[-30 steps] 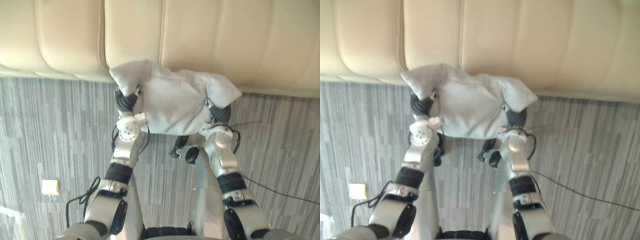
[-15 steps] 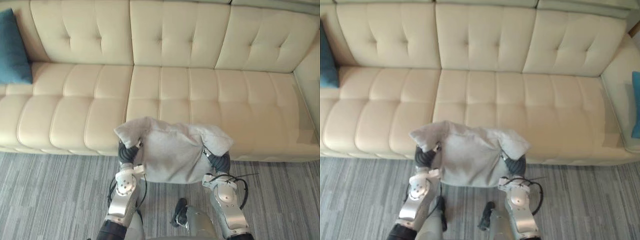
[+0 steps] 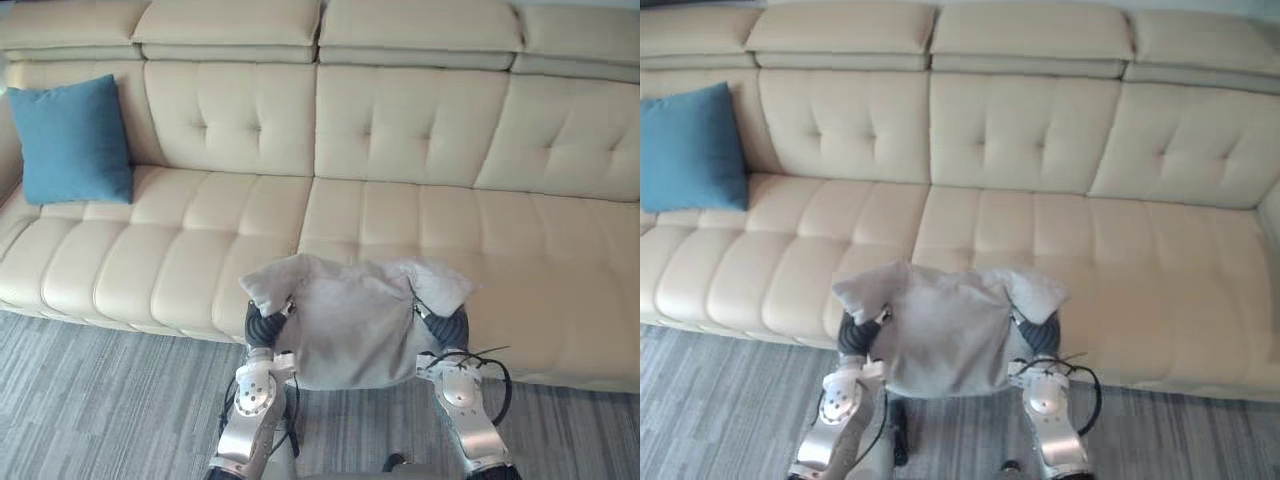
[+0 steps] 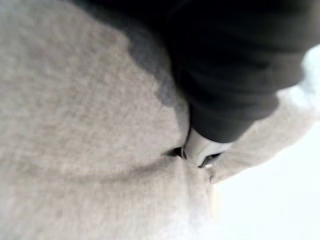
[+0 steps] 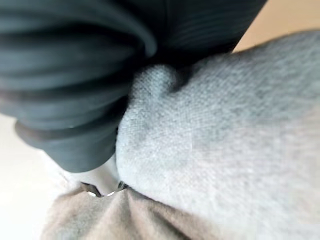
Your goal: Pick up cushions and gather them together orderly.
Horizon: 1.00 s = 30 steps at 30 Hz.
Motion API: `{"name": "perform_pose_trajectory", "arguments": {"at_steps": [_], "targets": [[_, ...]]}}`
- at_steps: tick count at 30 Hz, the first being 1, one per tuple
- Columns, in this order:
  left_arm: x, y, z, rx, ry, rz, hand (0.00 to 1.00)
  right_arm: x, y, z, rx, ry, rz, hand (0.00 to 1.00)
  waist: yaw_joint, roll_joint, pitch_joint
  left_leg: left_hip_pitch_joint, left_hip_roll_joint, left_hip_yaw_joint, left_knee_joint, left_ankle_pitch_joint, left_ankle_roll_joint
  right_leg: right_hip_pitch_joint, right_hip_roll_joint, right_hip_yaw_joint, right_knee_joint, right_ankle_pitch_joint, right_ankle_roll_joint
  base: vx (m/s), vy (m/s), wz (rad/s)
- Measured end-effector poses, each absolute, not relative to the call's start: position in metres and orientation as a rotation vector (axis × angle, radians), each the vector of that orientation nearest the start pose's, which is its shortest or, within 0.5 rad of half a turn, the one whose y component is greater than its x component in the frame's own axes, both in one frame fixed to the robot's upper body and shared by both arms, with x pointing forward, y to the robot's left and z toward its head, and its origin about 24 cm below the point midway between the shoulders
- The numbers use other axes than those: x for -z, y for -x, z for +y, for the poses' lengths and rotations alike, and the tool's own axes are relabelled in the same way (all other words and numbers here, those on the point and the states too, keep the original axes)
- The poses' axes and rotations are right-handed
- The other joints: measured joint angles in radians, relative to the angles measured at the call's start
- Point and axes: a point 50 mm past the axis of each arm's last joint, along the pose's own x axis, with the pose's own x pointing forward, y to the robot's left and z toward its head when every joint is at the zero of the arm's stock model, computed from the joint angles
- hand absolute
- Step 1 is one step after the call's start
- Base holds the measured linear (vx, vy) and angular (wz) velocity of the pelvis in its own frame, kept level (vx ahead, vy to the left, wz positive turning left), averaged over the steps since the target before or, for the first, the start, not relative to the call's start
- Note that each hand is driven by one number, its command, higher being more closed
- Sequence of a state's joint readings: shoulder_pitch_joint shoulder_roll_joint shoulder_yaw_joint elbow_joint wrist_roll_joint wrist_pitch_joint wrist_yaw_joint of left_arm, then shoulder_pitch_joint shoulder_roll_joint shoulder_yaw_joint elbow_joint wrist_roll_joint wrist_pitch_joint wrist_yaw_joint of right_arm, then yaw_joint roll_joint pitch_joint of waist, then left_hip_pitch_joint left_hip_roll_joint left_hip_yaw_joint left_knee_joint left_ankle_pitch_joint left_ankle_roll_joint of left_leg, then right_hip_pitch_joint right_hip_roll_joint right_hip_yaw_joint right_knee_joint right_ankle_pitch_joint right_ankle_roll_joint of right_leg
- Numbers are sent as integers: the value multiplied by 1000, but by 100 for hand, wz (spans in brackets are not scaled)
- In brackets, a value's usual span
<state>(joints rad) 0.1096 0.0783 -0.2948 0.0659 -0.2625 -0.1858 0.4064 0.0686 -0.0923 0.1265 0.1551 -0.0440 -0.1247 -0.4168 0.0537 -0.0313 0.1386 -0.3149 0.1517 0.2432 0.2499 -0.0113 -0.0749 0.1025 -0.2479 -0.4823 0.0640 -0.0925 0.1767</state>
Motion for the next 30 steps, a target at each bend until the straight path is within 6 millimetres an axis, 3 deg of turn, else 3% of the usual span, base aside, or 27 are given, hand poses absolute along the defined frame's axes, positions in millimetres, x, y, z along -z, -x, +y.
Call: {"name": "perform_pose_trajectory", "arguments": {"at_steps": [2, 3, 4, 5, 6, 8, 9, 11, 13, 14, 15, 18, 24, 30], "targets": [[-11, -222, 124, -181, 192, 71, 100, -3, -231, -161, 301, 143, 76, 100, 3, -16, 2, -11, -23, 1, 79, -66, 25, 12, -36, 3, 39, 12, 11, 247, 290, 21], [-11, -222, 124, -180, 191, 71, 100, -4, -232, -161, 303, 143, 74, 100, 3, -15, 2, -4, -37, 3, 118, -107, 42, -12, -76, 8, 139, 12, 8, 312, 395, 11], [-13, -224, 125, -178, 186, 66, 100, -4, -234, -160, 301, 145, 75, 100, 2, -14, 2, 23, -54, 6, 118, -132, 60, -63, -123, 27, 285, 26, -31, 298, 377, 7], [-14, -225, 126, -174, 177, 58, 100, -4, -234, -160, 300, 147, 76, 100, 2, -13, 2, 44, -59, 6, 107, -142, 70, -114, -148, 53, 398, 36, -95, 232, 240, 5], [-16, -226, 128, -172, 169, 49, 100, -4, -236, -158, 297, 146, 78, 100, 1, -14, 2, 59, -59, 6, 97, -146, 75, -148, -155, 76, 478, 15, -126, 169, 138, 6], [-20, -227, 132, -166, 148, 28, 100, 0, -239, -154, 285, 158, 92, 100, -2, -13, 2, 141, -59, 2, 34, -150, 81, -243, -114, 125, 667, -91, -128, 209, 127, 3], [-21, -227, 133, -165, 145, 23, 100, 0, -240, -153, 284, 155, 95, 100, -4, -13, 1, 160, -59, 2, 17, -149, 81, -256, -93, 133, 669, -111, -126, 216, 77, 1], [-24, -227, 133, -163, 145, 11, 100, 0, -241, -153, 282, 153, 93, 100, -7, -21, -3, 218, -71, 5, -35, -140, 71, -301, -2, 140, 577, -162, -130, 189, -17, 4], [-24, -227, 132, -159, 146, 12, 100, -1, -242, -154, 283, 161, 89, 100, -17, -22, -5, 231, -79, 3, -42, -139, 69, -322, 57, 133, 448, -159, -138, 146, -66, 12], [-24, -227, 130, -152, 146, 13, 100, -1, -242, -156, 286, 167, 88, 100, -18, -32, -11, 230, -95, 0, -40, -138, 69, -324, 86, 137, 331, -104, -147, 219, -150, 31], [-20, -227, 124, -143, 154, 35, 100, 1, -241, -161, 290, 186, 96, 100, -24, -28, -15, 239, -108, -21, -41, -140, 62, -309, 94, 134, 258, -39, -194, 227, -132, 29], [-14, -225, 114, -97, 148, 74, 100, 11, -233, -173, 309, 224, 145, 100, -24, -2, -23, 249, -74, -66, -23, -128, 43, -193, 151, 95, 116, -1, -208, 192, -115, 25], [-9, -225, 106, -44, 140, 94, 100, 14, -228, -182, 341, 228, 162, 100, -16, -1, -22, 211, -44, -86, 133, -135, 33, -126, 184, 110, 43, 19, -226, 68, -63, -2], [-15, -230, 106, -32, 122, 65, 100, 11, -231, -182, 341, 226, 149, 100, -16, 5, -20, 214, -50, -149, 96, -140, 27, -119, 217, 159, -52, 82, -233, -28, 42, -23]]}}
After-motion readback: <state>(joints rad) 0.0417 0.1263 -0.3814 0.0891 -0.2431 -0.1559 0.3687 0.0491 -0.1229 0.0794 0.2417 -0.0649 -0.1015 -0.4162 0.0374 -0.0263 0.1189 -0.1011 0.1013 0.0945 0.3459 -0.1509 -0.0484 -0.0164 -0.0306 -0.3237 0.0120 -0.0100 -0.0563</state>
